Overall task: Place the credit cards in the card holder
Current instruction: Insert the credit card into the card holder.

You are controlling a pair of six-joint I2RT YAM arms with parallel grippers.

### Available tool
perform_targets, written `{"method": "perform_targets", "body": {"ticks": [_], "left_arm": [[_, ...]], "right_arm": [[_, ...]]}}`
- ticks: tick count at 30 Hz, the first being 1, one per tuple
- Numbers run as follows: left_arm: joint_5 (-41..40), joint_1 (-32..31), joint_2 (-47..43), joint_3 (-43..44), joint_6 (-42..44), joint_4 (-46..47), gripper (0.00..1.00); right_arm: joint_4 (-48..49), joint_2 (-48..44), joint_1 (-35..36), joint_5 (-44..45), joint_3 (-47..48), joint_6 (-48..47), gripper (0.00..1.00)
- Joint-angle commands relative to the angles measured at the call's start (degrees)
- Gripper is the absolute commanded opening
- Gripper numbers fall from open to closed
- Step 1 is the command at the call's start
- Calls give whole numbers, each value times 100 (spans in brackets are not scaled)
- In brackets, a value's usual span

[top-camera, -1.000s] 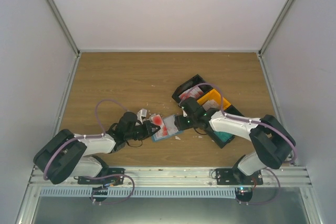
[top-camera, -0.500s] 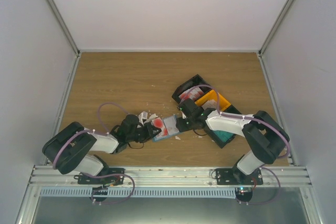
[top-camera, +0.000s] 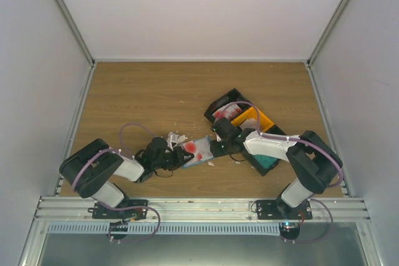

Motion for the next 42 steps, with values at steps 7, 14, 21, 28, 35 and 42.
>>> {"method": "perform_targets", "body": {"ticks": [7, 14, 21, 28, 35, 42], "left_arm": [[70, -94, 550, -158, -120, 889, 0], [-84, -132, 511, -222, 151, 729, 0], [-230, -186, 808, -125, -278, 546, 0], [-238, -187, 905, -6, -352, 381, 0], [-48, -180, 1059, 110, -210, 333, 0], [295, -125, 1288, 261, -10, 344, 0]], "right_arm": [[-221, 184, 60, -129, -72, 76, 29], [-204, 225, 60, -204, -54, 70, 27], [-202, 242, 60, -241, -61, 99, 27], [-177, 240, 58, -276, -72, 113, 27], [-34, 271, 61, -418, -145, 147, 27], [-10, 425, 60, -546, -96, 91, 24]]}}
